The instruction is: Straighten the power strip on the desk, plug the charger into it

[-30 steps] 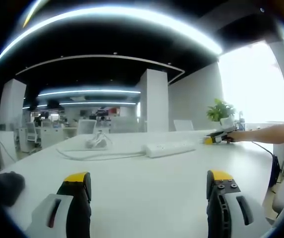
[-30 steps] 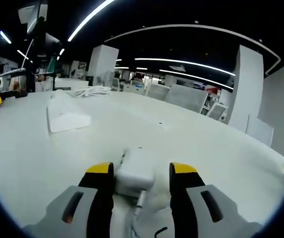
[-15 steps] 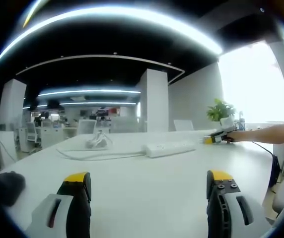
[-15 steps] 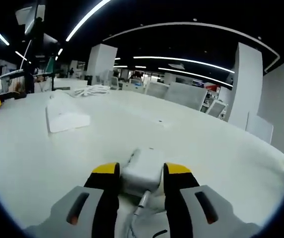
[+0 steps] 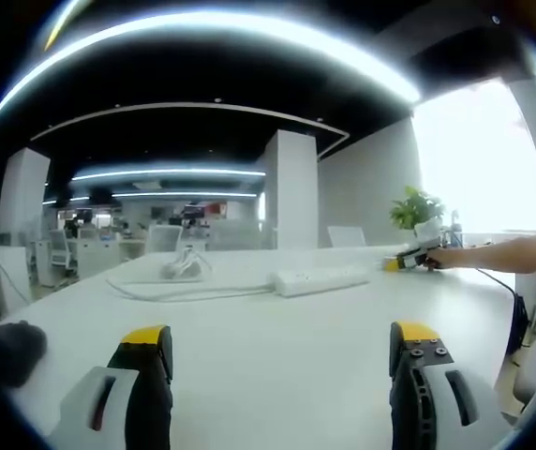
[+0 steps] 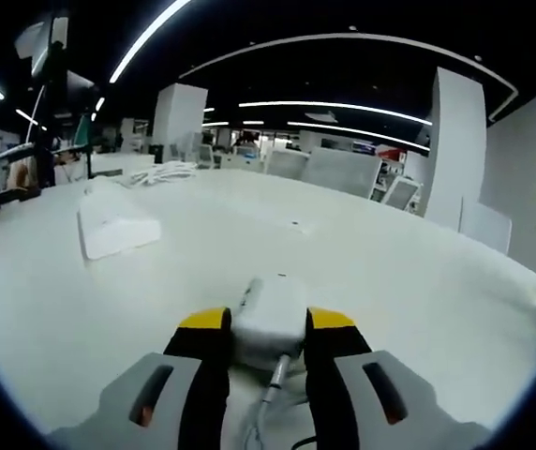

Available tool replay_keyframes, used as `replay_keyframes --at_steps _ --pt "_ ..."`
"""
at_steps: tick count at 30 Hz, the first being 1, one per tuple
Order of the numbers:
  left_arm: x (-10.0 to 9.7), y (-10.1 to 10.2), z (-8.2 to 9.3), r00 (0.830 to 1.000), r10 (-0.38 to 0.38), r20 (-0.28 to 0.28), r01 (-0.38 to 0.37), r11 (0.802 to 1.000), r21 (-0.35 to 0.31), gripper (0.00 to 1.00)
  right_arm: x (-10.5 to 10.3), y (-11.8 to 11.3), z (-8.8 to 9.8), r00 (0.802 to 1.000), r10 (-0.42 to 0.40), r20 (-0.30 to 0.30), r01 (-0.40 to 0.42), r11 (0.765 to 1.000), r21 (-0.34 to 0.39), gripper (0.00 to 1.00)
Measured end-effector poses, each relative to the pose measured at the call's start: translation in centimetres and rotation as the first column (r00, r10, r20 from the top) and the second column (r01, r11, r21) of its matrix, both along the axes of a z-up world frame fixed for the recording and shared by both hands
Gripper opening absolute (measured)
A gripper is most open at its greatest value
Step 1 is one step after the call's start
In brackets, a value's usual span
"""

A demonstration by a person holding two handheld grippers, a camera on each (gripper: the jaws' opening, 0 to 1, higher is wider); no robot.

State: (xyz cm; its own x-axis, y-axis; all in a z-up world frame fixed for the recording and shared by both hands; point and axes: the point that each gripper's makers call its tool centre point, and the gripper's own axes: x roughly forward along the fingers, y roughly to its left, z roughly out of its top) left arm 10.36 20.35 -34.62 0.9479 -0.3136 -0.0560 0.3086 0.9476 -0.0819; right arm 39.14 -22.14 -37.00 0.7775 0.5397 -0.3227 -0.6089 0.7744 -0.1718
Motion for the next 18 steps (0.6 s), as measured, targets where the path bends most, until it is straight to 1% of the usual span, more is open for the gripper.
replay_keyframes --at_steps 5,18 --pt "-0.06 0.12 0.07 1.000 0.003 0.001 -0.003 1.000 0.001 0.99 0.21 -0.11 0.06 1.000 -0.017 -0.014 0.017 1.000 0.010 0.28" --pt "-0.13 0.20 0.06 1.000 0.004 0.000 -0.004 1.000 -0.001 0.99 -0.24 -0.10 0.05 0.997 -0.058 -0.050 0.059 0.998 0.031 0.27"
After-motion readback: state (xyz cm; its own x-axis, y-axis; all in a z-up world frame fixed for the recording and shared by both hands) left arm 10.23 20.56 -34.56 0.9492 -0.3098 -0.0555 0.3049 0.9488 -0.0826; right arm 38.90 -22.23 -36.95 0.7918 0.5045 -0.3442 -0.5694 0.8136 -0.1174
